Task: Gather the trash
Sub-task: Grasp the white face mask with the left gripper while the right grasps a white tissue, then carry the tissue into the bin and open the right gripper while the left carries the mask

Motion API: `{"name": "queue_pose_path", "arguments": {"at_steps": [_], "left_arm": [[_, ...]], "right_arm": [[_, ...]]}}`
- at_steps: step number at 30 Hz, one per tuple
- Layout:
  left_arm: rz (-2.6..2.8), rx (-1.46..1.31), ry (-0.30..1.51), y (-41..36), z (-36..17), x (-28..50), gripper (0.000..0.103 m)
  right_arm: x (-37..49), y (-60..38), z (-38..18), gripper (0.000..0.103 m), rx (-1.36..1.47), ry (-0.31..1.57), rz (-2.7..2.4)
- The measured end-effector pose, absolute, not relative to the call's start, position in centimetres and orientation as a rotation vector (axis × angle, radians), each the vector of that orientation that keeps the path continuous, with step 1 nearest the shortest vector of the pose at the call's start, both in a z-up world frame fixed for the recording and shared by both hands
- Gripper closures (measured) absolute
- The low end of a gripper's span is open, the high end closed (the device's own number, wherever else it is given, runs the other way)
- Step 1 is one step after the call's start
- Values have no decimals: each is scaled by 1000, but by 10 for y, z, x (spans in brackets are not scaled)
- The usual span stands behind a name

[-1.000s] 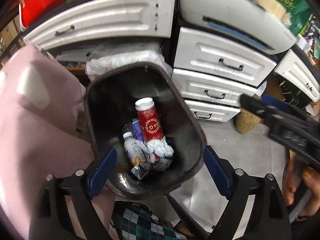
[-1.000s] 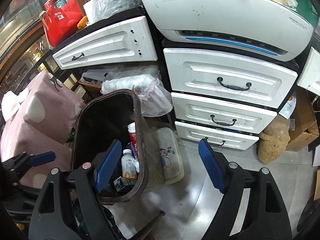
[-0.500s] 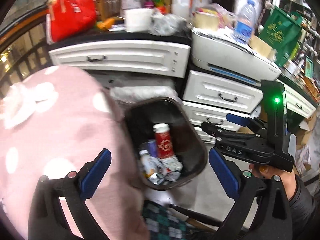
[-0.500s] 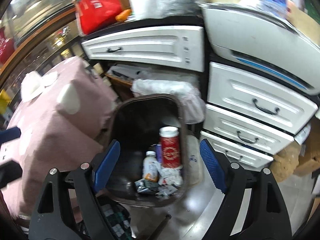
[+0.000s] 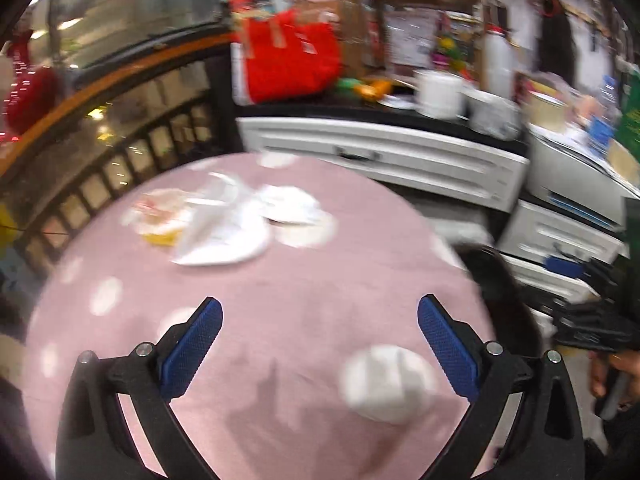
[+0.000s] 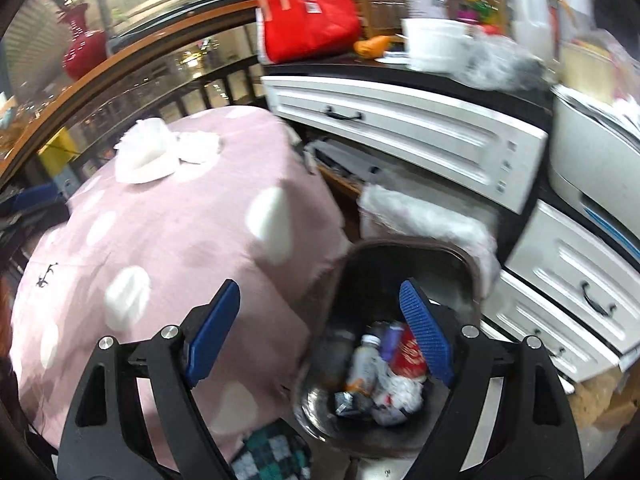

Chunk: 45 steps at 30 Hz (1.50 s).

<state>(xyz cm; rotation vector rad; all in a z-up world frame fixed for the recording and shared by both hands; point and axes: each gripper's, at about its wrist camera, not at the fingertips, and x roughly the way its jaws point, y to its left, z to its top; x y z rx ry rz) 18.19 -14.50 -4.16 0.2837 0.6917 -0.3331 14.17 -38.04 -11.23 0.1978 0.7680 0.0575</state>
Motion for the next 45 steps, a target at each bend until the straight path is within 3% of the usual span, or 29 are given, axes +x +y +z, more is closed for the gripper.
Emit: {"name": "queue_pose_path", "arguments": {"at_steps": [7,14,16,18,21,23,34,36,39,43,45], "left_arm": [[-206,306,718,-106,-57,274,8],[-160,329,793,-93,-85,338,28],[-165,337,807,-93,-92,345,37],[-166,326,827,-91,-97,349,64],[-176,265,845,-83,-97,345,85],[-183,243,840,-78,-94,339,92],[-192,148,798,-39,-66,279,95],[-185,138,797,-32,-65,269,95],[-185,108,807,-23,-65,259,95],[-186,84,820,-18,-67,250,95],[-192,68,827,-18,-69,247,95]], "right_arm": [[172,-351,-100,21,144,740,126],[199,-340,-97,21,122,746,145],[205,-336,-98,21,112,753,146],[211,-334,-98,21,104,760,149],[225,-327,-97,21,89,764,163],[236,-320,-95,21,77,762,181],[345,-245,-93,22,-61,836,302],[364,-232,-102,25,-89,874,306],[386,-223,-112,41,-100,926,300],[382,-223,-111,82,-102,920,276],[375,-227,-106,88,-67,909,292]]}}
